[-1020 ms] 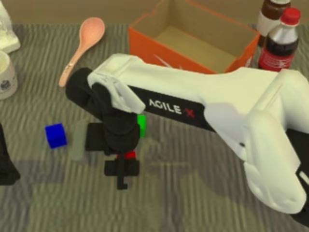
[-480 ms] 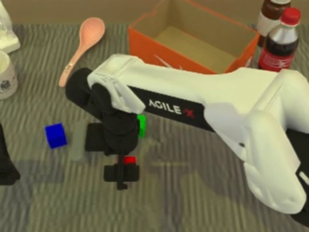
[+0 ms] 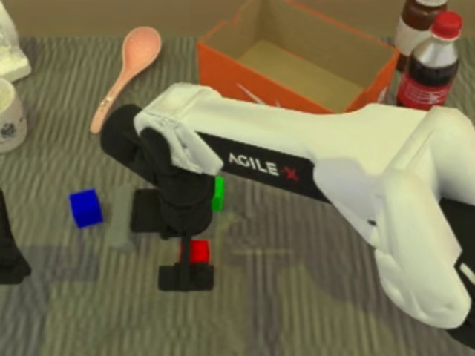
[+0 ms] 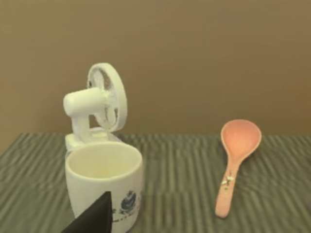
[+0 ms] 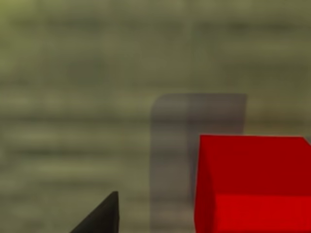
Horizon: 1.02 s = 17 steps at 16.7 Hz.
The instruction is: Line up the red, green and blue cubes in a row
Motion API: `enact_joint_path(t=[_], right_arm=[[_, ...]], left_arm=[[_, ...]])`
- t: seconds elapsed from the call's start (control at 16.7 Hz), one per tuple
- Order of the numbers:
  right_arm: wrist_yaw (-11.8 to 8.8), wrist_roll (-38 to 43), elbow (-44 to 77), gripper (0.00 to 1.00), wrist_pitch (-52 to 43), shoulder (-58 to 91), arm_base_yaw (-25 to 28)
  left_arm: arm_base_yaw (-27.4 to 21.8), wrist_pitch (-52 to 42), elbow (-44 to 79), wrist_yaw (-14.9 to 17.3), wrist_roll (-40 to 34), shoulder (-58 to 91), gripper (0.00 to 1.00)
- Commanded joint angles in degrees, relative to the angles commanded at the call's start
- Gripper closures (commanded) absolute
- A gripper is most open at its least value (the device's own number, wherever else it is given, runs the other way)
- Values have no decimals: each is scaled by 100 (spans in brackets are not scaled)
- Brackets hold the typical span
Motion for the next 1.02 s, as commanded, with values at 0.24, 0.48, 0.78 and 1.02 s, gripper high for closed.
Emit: enact_joint_path(t=[0.24, 0.48, 0.78, 1.02], right_arm=[[3, -16, 100, 0, -99, 8, 4], [2, -16, 903, 0, -928, -9, 14], [-1, -20, 1491, 0, -1544, -54, 23], [0, -20, 1483, 0, -1530, -43, -3]], left_arm=[[0, 0, 0, 0, 0, 0, 0], [0, 0, 0, 0, 0, 0, 0], [0, 0, 0, 0, 0, 0, 0], [0, 0, 0, 0, 0, 0, 0]])
